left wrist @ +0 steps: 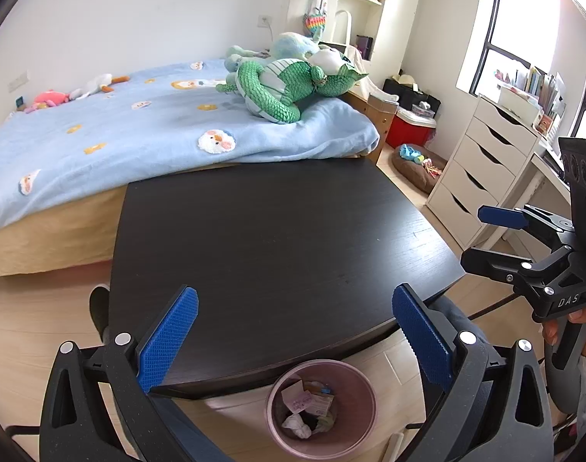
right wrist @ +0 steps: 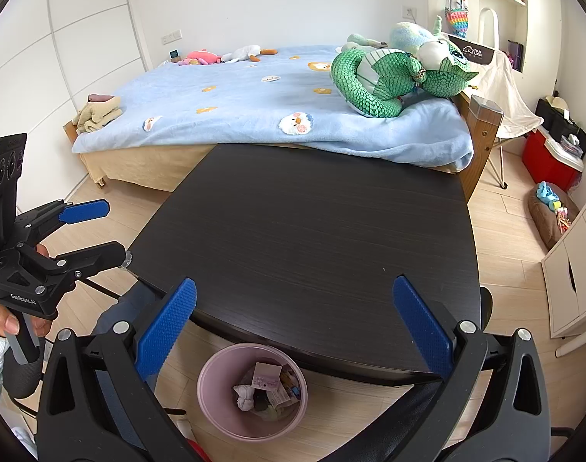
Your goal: Collect trash
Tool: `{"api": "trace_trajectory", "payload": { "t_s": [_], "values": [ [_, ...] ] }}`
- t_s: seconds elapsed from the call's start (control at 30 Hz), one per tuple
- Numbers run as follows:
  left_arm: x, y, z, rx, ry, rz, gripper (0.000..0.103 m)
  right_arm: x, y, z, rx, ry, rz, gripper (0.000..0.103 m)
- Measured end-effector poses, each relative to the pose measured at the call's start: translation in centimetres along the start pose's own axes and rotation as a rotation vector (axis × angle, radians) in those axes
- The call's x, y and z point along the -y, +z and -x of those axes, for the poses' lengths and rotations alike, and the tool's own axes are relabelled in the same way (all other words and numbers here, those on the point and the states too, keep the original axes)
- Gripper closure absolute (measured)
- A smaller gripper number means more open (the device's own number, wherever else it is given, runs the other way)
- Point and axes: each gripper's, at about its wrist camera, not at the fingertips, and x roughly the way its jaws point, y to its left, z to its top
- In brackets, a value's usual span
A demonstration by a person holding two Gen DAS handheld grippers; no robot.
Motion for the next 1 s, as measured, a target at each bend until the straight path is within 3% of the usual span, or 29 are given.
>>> {"api": "trace_trajectory", "payload": {
  "t_s": [1.0],
  "values": [
    [1.0,-0.3,0.1,0.007,0.012,-0.035,0.006,0.1,-0.3,-0.1,-0.003,0.0,-0.002,0.003]
  ]
}}
